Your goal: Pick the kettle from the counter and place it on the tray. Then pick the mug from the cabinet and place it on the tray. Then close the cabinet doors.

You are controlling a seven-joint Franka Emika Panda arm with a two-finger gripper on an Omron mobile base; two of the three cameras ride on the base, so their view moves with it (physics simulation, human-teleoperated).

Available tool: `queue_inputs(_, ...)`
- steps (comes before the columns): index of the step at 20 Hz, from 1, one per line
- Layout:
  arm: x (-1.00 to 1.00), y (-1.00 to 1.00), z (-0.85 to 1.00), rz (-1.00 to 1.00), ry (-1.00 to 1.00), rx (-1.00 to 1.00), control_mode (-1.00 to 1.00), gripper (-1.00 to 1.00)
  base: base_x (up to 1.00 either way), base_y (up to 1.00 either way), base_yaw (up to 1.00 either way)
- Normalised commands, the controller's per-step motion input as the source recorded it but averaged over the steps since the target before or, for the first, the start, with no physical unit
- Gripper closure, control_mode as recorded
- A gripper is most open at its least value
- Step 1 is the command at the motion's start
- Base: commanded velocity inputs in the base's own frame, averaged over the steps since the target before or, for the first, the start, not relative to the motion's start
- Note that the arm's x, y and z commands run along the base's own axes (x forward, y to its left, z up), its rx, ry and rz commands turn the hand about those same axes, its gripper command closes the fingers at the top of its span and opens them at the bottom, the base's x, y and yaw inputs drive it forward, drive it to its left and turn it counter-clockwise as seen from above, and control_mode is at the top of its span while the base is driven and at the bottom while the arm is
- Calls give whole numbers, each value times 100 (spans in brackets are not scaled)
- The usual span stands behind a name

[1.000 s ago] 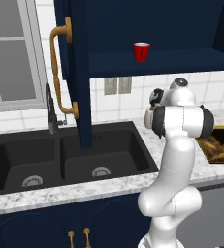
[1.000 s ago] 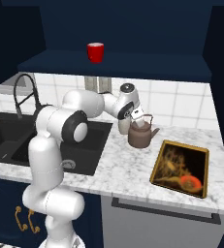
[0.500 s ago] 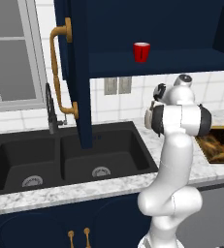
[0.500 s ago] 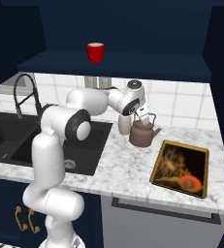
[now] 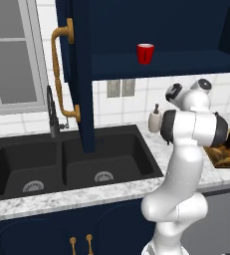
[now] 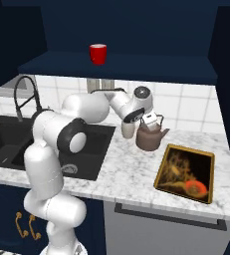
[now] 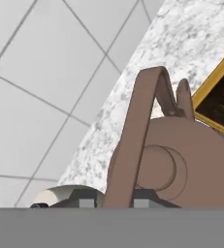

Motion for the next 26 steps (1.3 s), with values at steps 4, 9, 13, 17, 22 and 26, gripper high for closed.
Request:
queue_inputs(4,-76,-21,7,3,-38,-5,-100,100,0,0,0)
queue_inputs(9,-53,-55,47,0,-18,-7,-100,100,0,0,0)
queue_inputs(13,-12,-64,51,0,0,-8,-100,100,0,0,0)
queue_inputs(17,0,-64,19,0,7,-5,-100,100,0,0,0)
queue_inputs(22,-7,-68,1,0,18,-2,-100,100,0,0,0)
queue_inputs(26,-8,-38,-1,0,13,0,-100,100,0,0,0)
